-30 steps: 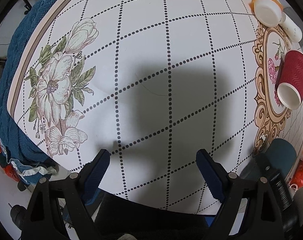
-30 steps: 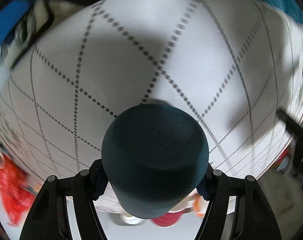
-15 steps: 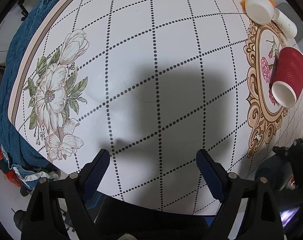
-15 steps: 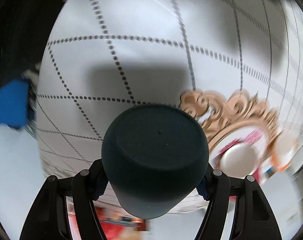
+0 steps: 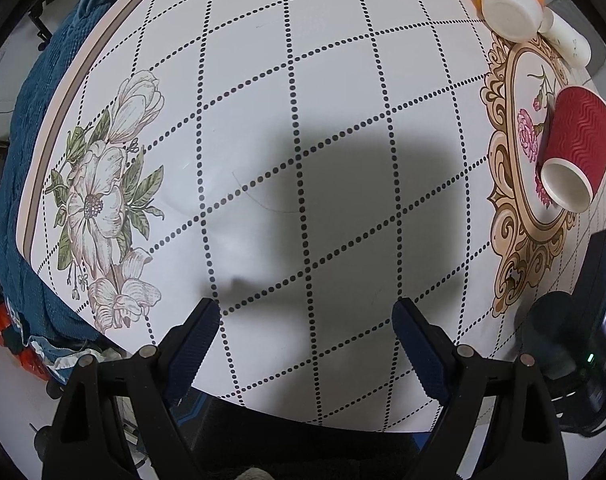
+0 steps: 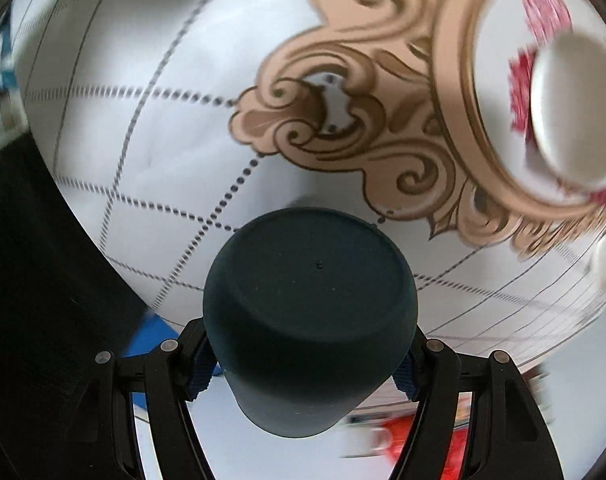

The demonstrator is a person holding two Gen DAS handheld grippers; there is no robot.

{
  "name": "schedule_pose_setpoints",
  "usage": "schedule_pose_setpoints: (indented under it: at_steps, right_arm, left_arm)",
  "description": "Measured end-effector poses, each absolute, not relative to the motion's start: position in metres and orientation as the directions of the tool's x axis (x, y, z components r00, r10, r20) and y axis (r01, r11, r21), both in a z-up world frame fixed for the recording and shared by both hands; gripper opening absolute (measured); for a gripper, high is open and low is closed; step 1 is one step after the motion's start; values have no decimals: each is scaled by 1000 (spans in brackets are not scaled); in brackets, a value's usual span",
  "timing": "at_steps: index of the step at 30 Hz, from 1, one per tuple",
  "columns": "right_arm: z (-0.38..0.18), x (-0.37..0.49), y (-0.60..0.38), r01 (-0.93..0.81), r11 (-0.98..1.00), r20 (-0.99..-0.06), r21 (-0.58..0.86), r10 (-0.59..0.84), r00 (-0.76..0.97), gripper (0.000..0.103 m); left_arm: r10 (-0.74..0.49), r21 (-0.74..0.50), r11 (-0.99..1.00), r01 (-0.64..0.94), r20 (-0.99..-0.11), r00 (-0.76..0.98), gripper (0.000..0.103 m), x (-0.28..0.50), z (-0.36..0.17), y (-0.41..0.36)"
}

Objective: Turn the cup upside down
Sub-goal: 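Rotate the right tool to turn the teal cup upside down, then lower the inverted teal cup onto the table beside the mirror mat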

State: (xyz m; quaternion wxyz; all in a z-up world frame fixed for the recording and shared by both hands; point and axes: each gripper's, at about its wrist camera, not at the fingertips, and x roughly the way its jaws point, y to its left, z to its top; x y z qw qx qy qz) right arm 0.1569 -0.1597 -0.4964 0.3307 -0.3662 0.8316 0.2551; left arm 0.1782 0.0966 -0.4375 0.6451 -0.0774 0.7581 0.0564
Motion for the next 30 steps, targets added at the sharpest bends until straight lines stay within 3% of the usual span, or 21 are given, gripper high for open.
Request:
schedule_pose_setpoints:
  at_steps: [12, 23, 27, 30]
  right_arm:
    - [-501, 199, -172, -534, 822, -751, 198, -223, -621, 72]
    - [-498, 222, -208, -483, 859, -780, 169, -183, -598, 73]
    - [-490, 226, -202, -501, 851, -797, 160, -188, -574, 86]
    - [-478, 233, -192, -516, 842, -817, 155, -185, -547, 86]
  left_arm:
    - [-39, -13, 987, -163, -987, -155, 88, 183, -437, 87]
    - [-26, -6, 991, -135, -988, -150, 88, 171, -436, 61]
    - [-23, -4, 992, -129, -989, -146, 88, 164, -432, 54]
    - [-24, -5, 992, -128, -989, -146, 88, 161, -432, 50]
